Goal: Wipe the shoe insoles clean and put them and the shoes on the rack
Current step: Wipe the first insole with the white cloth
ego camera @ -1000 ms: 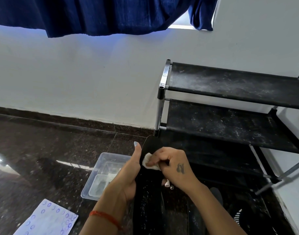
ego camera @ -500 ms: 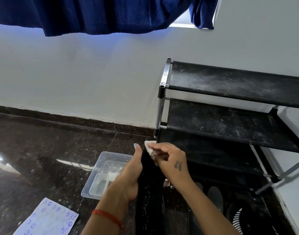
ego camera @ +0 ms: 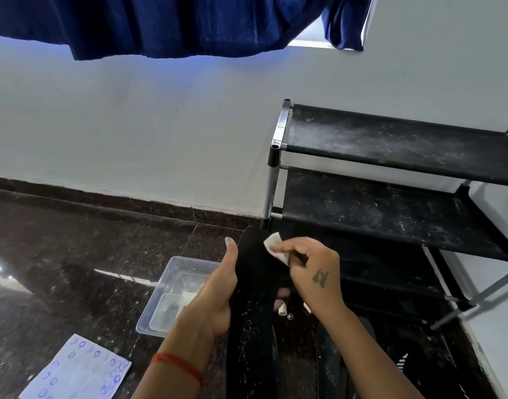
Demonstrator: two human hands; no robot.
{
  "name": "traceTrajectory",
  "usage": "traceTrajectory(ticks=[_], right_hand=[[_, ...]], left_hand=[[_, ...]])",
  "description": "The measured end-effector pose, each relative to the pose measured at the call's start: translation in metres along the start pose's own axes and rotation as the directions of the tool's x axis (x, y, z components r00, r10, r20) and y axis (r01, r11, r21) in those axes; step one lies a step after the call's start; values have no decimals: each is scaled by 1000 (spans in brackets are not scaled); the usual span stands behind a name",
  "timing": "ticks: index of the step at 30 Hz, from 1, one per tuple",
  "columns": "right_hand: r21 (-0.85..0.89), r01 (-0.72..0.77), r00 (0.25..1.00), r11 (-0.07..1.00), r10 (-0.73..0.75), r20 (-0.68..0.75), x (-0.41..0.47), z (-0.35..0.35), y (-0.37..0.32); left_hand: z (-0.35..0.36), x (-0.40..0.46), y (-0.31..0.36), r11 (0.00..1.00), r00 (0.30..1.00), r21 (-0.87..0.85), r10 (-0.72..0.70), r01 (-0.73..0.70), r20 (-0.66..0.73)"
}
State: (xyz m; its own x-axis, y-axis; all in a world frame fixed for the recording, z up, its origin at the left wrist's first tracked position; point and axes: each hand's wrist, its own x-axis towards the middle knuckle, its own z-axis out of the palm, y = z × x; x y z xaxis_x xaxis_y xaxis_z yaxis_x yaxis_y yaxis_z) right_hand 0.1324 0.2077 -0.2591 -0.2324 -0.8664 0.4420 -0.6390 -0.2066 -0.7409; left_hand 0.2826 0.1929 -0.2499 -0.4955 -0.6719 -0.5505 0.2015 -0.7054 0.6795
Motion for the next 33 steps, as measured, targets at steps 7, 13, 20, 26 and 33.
traceTrajectory(ticks=[7, 13, 20, 26, 33], right_hand=[[221, -44, 957, 974, -22, 289, -11, 13, -22], [170, 11, 867, 985, -94, 490, -9, 2, -14], [-104, 67, 997, 992, -70, -23, -2, 0, 7], [-145, 48, 987, 988, -24, 158, -5, 9, 2], [-51, -58, 895, 997, 75, 441, -9, -5, -11]], left_hand=[[0, 1, -1, 999, 998, -16, 50, -50, -49], [-6, 4, 1, 1000, 996, -5, -9, 9, -90], [-4, 0, 1, 1000, 996, -26, 8, -10, -86], [1, -4, 0, 999, 996, -40, 8, -11, -83], [-4, -1, 2, 997, 992, -71, 21, -30, -128]])
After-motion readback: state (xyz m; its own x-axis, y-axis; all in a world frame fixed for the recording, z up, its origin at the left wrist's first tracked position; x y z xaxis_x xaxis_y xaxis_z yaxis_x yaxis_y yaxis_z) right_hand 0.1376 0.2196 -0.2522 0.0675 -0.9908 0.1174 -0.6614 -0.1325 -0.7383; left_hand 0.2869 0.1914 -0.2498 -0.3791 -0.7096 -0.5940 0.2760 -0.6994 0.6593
